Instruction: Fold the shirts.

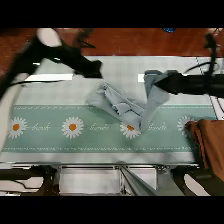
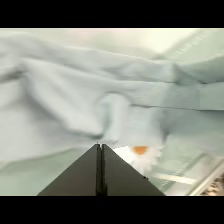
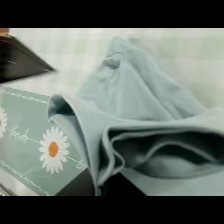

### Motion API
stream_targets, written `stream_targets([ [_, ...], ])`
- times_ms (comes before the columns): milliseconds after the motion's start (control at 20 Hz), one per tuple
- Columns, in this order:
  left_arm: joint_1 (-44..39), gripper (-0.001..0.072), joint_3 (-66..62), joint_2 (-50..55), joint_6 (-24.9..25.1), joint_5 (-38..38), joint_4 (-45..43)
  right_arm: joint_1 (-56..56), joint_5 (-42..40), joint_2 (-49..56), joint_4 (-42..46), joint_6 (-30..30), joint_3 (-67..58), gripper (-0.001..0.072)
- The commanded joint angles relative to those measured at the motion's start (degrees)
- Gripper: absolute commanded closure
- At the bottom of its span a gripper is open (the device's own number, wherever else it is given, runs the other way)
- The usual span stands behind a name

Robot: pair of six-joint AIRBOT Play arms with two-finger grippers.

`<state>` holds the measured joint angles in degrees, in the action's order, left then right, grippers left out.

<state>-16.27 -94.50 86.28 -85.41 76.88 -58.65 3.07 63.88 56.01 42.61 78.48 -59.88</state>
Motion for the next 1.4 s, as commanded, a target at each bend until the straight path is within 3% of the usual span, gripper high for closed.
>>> stream_targets([
  [0,10.4,0.0693,6.4,-17.9,-0.8,2.2,-12.5,10.3,-8.5,13.6,-0.8,-0.1,-6.9,0.0691],
  [200,14.2,0.0693,16.2,-35.6,-0.8,-1.7,-13.0,17.0,-9.2,32.6,-4.3,-0.1,-22.9,0.0691],
  [400,14.1,0.0692,26.8,-44.0,-2.8,-4.3,-9.8,21.2,-11.5,46.0,-10.1,0.0,-32.1,0.0679],
  [450,14.1,0.0692,29.5,-44.5,-2.8,-5.2,-8.3,22.0,-11.5,48.0,-12.8,-0.1,-32.4,0.0538],
  [500,14.1,0.0692,32.5,-44.5,-2.8,-6.4,-6.4,22.9,-11.2,49.5,-14.1,-0.1,-32.4,0.0329],
  [650,13.5,0.0692,41.6,-43.9,-2.8,-12.5,-2.0,22.8,-6.6,50.2,-12.4,-0.7,-32.4,0.0299],
  [800,12.9,0.0692,46.5,-42.9,-2.7,-15.4,-1.7,16.4,4.7,45.9,-10.5,-0.9,-32.4,0.0299],
  [900,13.0,0.0692,47.2,-42.8,-2.3,-15.4,-1.8,10.6,13.0,39.4,-2.1,-0.7,-32.4,0.0299],
  [1000,13.0,0.0692,47.2,-43.0,-2.4,-15.4,-1.7,6.3,17.5,30.3,14.8,2.2,-29.1,0.0299],
  [1050,13.0,0.0692,47.2,-43.1,-2.4,-15.4,-1.3,4.8,15.9,24.4,23.5,4.8,-23.8,0.0299],
  [1150,13.0,0.0692,47.2,-43.1,-2.3,-15.4,-0.8,2.0,5.4,12.5,31.2,11.6,-7.6,0.0299],
  [1250,12.9,0.0692,47.2,-43.1,-2.3,-15.4,-0.8,-0.2,-10.0,2.2,29.5,20.5,11.2,0.0299],
  [1350,12.3,0.0692,47.2,-43.1,-2.3,-15.5,-0.8,-0.3,-24.3,-2.0,19.3,24.5,25.9,0.0305],
])
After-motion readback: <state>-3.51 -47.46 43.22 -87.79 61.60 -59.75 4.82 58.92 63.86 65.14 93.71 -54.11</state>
